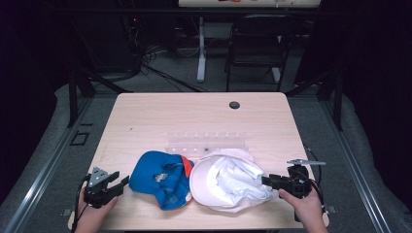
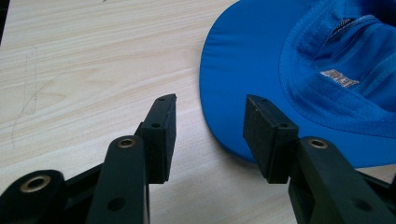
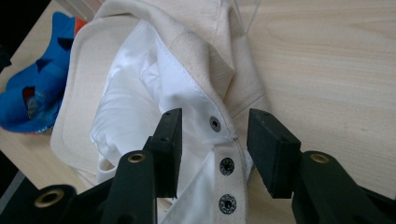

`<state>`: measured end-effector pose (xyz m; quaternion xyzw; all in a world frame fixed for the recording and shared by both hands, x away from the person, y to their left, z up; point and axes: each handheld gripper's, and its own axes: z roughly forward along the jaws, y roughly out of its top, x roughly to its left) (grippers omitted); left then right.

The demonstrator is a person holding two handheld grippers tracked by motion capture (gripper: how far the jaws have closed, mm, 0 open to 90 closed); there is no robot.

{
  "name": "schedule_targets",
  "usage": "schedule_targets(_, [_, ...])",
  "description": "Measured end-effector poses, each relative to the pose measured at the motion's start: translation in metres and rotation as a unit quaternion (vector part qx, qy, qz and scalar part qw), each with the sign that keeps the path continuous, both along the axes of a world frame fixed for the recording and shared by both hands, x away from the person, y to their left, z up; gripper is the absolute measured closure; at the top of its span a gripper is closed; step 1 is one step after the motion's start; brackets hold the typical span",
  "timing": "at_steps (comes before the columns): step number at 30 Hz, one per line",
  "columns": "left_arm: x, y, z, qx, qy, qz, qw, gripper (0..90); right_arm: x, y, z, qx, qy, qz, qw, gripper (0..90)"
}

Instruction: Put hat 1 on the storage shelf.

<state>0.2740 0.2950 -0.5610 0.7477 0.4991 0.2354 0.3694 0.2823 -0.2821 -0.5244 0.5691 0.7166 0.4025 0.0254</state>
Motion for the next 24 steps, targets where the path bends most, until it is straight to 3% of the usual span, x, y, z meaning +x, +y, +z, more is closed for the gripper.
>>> schedule_targets(13, [0.0,0.002,0.0,0.0,-0.002,-0.002,1.0,54.8,0.013,0.002,-0.011,-0.022,0.05,0.013,0.9984,55.2])
schedule_targets(20, [-0.002,0.002,0.002,0.001,-0.004,0.0,1.0,54.7,0.016,0.005,-0.014,-0.013,0.067,0.024,0.9974,56.4])
schedule_targets(24, [-0.002,0.001,0.002,0.008,0.002,-0.003,1.0,54.8,0.015,0.007,-0.011,-0.01,0.073,0.034,0.9967,62.0])
